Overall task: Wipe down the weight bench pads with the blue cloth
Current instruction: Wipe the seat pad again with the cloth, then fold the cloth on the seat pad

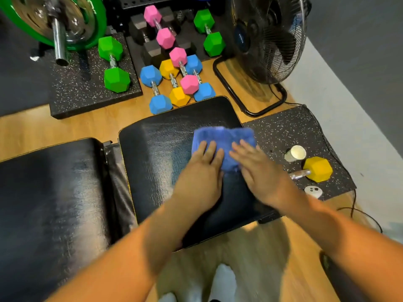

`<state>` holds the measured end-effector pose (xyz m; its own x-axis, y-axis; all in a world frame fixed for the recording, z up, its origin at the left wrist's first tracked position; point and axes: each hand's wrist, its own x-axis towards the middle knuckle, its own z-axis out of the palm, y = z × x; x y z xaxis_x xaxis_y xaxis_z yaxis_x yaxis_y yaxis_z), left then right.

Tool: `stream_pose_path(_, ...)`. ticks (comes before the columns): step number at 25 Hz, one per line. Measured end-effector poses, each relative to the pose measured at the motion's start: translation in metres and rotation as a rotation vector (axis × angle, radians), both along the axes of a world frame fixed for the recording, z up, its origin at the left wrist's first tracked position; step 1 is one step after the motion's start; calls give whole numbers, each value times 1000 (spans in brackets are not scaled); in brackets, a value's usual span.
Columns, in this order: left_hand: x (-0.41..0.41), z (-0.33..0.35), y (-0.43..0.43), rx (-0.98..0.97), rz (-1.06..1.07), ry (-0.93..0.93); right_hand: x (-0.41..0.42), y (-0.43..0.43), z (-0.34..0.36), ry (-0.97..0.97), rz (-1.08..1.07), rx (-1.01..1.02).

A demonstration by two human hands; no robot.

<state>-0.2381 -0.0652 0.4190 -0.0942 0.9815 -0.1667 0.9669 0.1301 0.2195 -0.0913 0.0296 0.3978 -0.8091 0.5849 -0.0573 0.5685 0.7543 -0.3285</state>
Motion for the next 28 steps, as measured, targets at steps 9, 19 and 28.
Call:
stream_pose_path(9, -74, -15, 125, -10, 35, 70, -91, 115, 14, -11, -111, -93)
stream_pose_path(19, -10, 27, 61, 12, -152, 301, -12, 43, 9, 166, -152, -149)
stream_pose_path(28, 109, 9, -38, 15, -510, 3, 152, -89, 10, 186, -202, -406)
